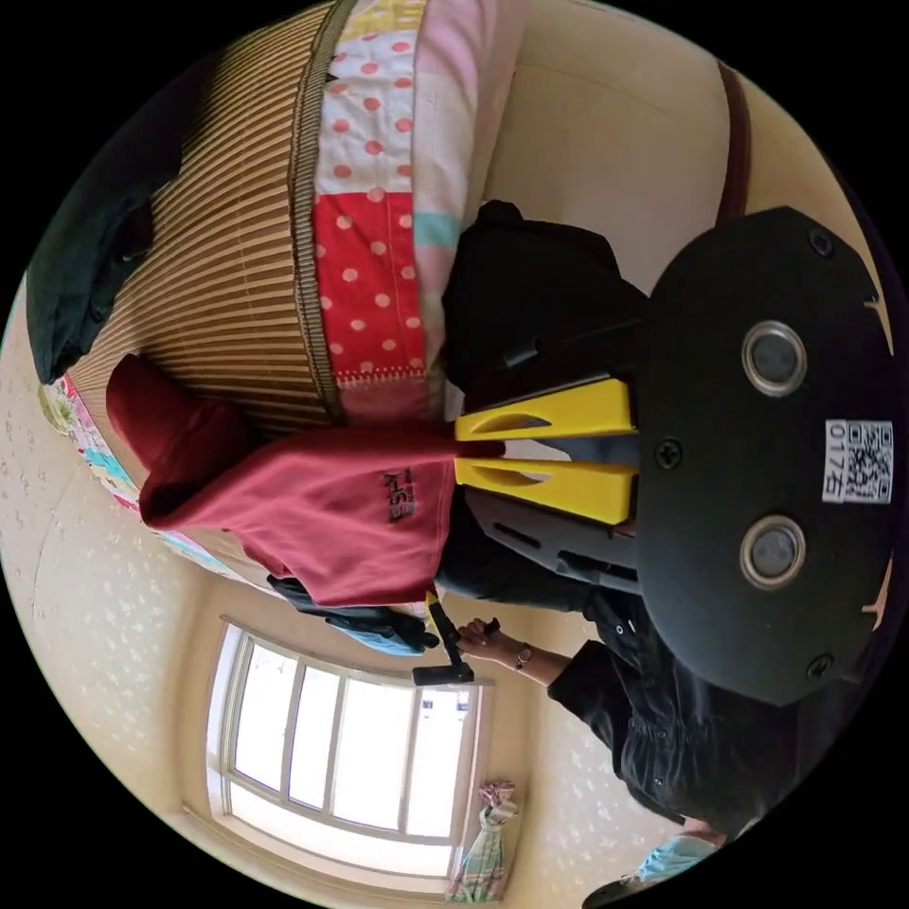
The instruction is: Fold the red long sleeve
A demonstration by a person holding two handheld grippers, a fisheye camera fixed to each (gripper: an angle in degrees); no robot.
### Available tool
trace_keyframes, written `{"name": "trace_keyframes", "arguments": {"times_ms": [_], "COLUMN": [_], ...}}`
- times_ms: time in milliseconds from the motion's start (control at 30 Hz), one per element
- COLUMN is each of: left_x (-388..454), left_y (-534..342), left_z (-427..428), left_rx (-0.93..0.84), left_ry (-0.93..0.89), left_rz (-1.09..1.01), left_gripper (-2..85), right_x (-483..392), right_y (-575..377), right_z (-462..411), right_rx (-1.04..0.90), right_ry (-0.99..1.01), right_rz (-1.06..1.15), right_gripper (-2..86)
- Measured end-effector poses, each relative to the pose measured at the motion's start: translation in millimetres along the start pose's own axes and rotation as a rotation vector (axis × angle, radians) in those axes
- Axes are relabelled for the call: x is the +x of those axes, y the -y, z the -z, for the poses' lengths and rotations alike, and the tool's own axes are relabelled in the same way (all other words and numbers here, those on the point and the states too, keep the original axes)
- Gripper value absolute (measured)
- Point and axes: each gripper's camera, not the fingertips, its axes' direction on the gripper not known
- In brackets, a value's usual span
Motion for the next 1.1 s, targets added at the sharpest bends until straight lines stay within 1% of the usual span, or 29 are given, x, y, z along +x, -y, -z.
{"name": "trace_keyframes", "arguments": {"times_ms": [33,67,100,133,167,200,333,367,400,433,533,567,633,700,733,767,800,833,867,900,933,1000,1033,1100], "left_x": [-2,-7,-14,-19,-28,-33,-27,-23,-20,-17,-11,-11,-16,-36,-41,-51,-61,-67,-76,-85,-90,-106,-108,-111], "left_y": [-4,-15,-29,-36,-54,-72,-137,-159,-179,-188,-211,-206,-187,-138,-121,-80,-32,-8,40,79,93,120,121,112], "left_z": [7,27,48,59,78,98,155,170,180,184,197,200,202,200,201,205,211,213,221,231,235,243,240,213], "left_rx": [0.011,0.056,0.117,0.149,0.212,0.275,0.428,0.477,0.493,0.502,0.545,0.543,0.526,0.489,0.485,0.484,0.474,0.469,0.478,0.512,0.54,0.625,0.628,0.575], "left_ry": [-0.045,-0.154,-0.307,-0.402,-0.588,-0.726,-0.864,-0.9,-0.867,-0.843,-0.885,-0.898,-0.864,-0.842,-0.84,-0.819,-0.782,-0.765,-0.739,-0.72,-0.707,-0.644,-0.631,-0.608], "left_rz": [0.003,-0.006,-0.018,-0.018,-0.021,-0.046,-0.136,-0.167,-0.146,-0.143,-0.176,-0.183,-0.15,-0.031,-0.01,0.024,0.07,0.105,0.14,0.155,0.176,0.265,0.286,0.335], "left_gripper": [4.2,4.1,4.1,4.0,4.0,4.0,3.8,3.8,3.8,3.8,3.8,3.8,3.8,3.9,3.9,4.0,4.3,4.9,6.3,7.8,8.6,13.3,14.6,17.0], "right_x": [-2,1,4,12,16,17,10,9,8,8,10,10,13,15,17,17,13,4,-9,-15,-26,-41,-51,-64], "right_y": [-12,-26,-34,-51,-68,-79,-156,-176,-184,-198,-209,-203,-184,-141,-95,-42,-15,35,79,96,120,132,128,116], "right_z": [20,42,53,74,92,101,150,156,158,161,165,166,168,169,170,173,176,183,187,188,190,189,183,164], "right_rx": [0.045,0.105,0.138,0.2,0.251,0.276,0.454,0.49,0.502,0.53,0.58,0.586,0.586,0.569,0.535,0.504,0.504,0.51,0.514,0.523,0.547,0.61,0.638,0.607], "right_ry": [0.069,0.178,0.25,0.401,0.516,0.559,0.755,0.747,0.728,0.762,0.838,0.816,0.742,0.683,0.679,0.665,0.641,0.584,0.55,0.542,0.517,0.453,0.402,0.302], "right_rz": [0.027,0.044,0.048,0.064,0.099,0.124,0.298,0.298,0.3,0.33,0.362,0.345,0.278,0.217,0.169,0.103,0.087,0.056,0.042,0.034,0.003,-0.046,-0.053,-0.031], "right_gripper": [4.3,4.0,3.9,3.7,3.6,3.5,3.4,3.3,3.3,3.3,3.3,3.3,3.5,3.8,4.0,4.5,4.7,5.8,7.5,8.6,9.9,10.4,10.1,9.6]}}
